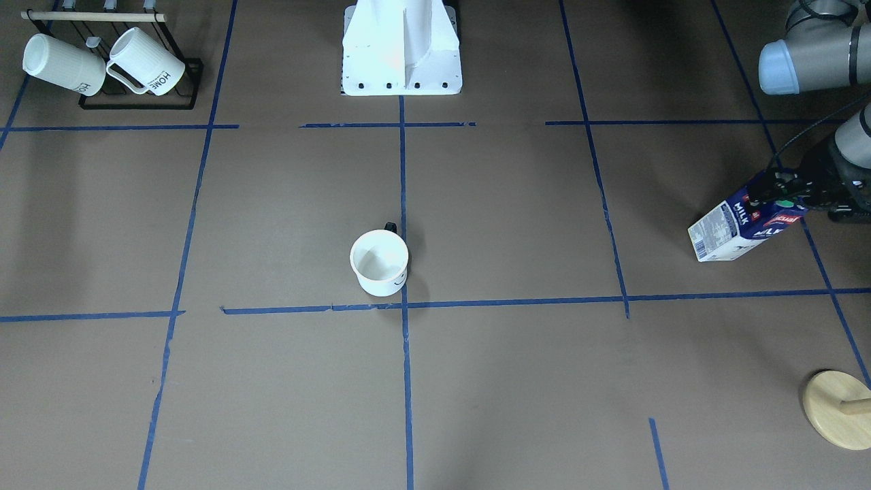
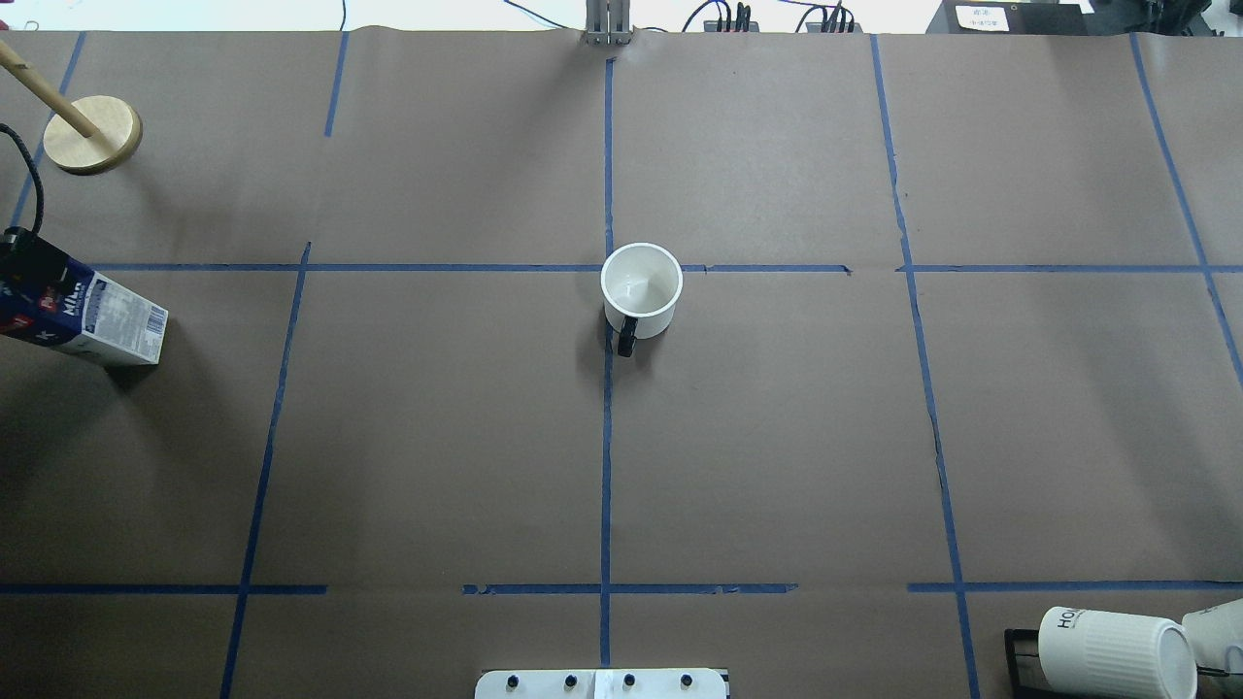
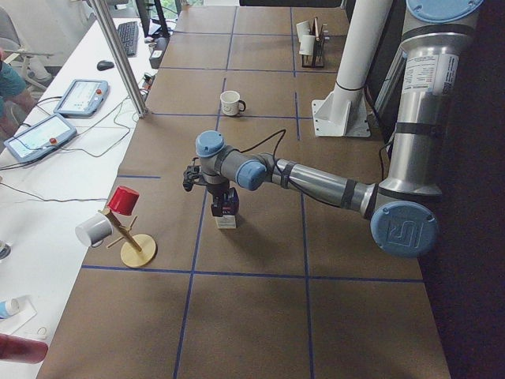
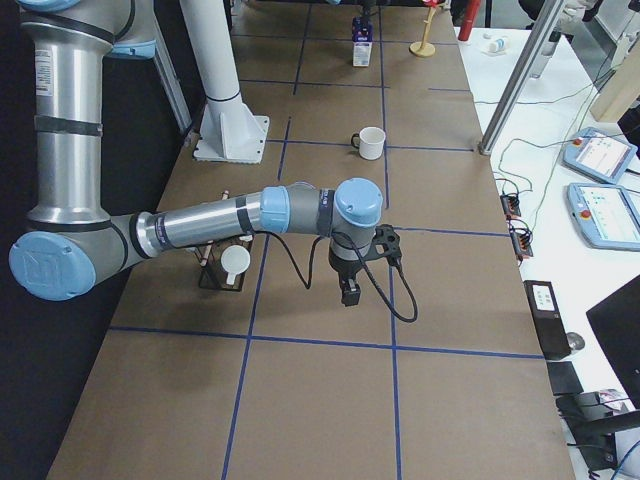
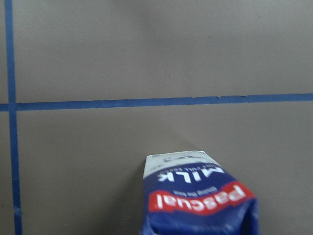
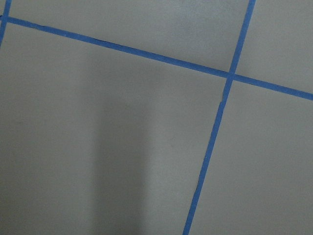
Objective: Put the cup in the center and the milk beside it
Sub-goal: 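Reach the left gripper to the milk carton and grasp its top, then carry the milk carton with the left gripper beside the white mug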
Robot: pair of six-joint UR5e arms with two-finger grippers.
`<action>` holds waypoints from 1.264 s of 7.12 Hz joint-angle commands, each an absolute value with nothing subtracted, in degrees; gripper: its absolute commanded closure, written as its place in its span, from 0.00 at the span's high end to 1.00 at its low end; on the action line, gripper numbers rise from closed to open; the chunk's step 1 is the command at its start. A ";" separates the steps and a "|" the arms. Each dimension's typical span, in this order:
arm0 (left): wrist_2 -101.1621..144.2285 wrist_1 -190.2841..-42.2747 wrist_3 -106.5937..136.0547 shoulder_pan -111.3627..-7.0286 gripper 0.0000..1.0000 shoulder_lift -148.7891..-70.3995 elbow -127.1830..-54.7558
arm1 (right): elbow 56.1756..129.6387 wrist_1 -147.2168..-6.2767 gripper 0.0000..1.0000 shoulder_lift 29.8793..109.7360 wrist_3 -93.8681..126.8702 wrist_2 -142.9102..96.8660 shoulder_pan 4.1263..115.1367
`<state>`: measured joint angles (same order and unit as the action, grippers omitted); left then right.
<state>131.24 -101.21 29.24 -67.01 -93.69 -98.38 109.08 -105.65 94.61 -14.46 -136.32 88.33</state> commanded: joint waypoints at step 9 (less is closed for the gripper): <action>124.17 -72.33 46.32 -54.04 0.32 -125.97 -105.75 | 108.99 -105.64 1.00 94.57 -14.33 -136.32 88.24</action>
<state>129.14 -73.20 38.36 -61.17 -118.61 -106.82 109.03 -105.64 94.64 -14.35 -136.32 88.25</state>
